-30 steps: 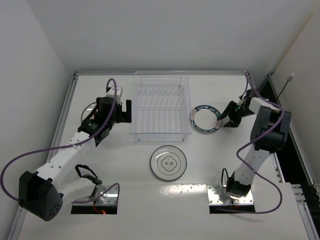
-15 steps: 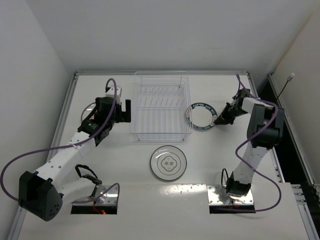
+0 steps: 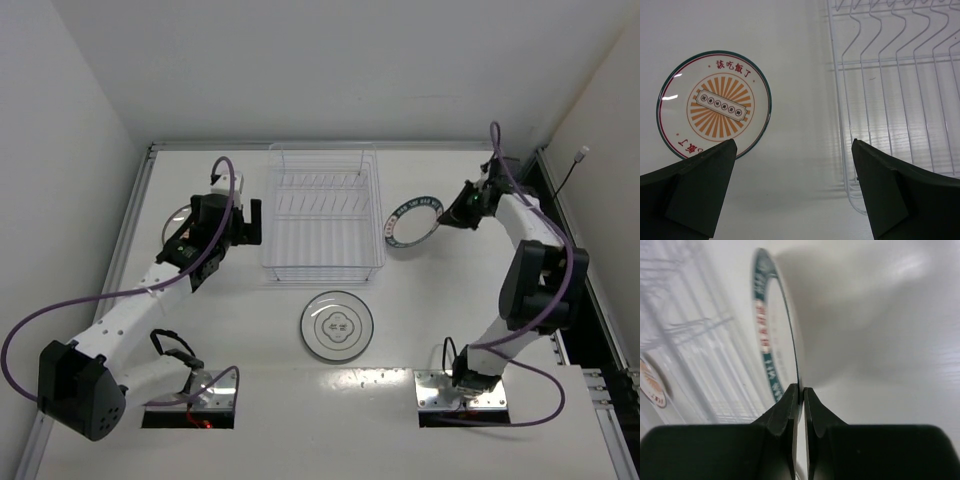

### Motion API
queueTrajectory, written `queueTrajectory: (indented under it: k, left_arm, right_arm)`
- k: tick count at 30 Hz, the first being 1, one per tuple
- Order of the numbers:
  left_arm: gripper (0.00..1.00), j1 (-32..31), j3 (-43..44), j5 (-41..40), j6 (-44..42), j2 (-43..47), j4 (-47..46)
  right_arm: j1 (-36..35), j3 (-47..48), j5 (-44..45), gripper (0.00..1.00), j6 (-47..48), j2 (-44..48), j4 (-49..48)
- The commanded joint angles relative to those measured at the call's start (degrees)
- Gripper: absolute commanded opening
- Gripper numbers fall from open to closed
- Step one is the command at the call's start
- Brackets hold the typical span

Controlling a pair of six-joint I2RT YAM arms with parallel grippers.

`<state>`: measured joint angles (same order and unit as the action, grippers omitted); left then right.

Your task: Load the plates into the dish rack

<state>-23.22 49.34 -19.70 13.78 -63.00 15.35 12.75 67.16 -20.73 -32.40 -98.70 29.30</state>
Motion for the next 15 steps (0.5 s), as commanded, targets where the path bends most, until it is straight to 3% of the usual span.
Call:
queueTrajectory:
  k: [1,15]
  left_arm:
    - [1.00,-0.42,2.25,-1.13,0.02,-0.37,-1.56]
    - [1.00,-0.42,2.25,-1.65,0.02,-0.89,-1.56]
  right_arm:
    - [-0.88,6.84,2.45,0.00,1.03,5.52,0.75]
    - [-3.70,19.49,5.26,0.00,2.08,7.90,5.15]
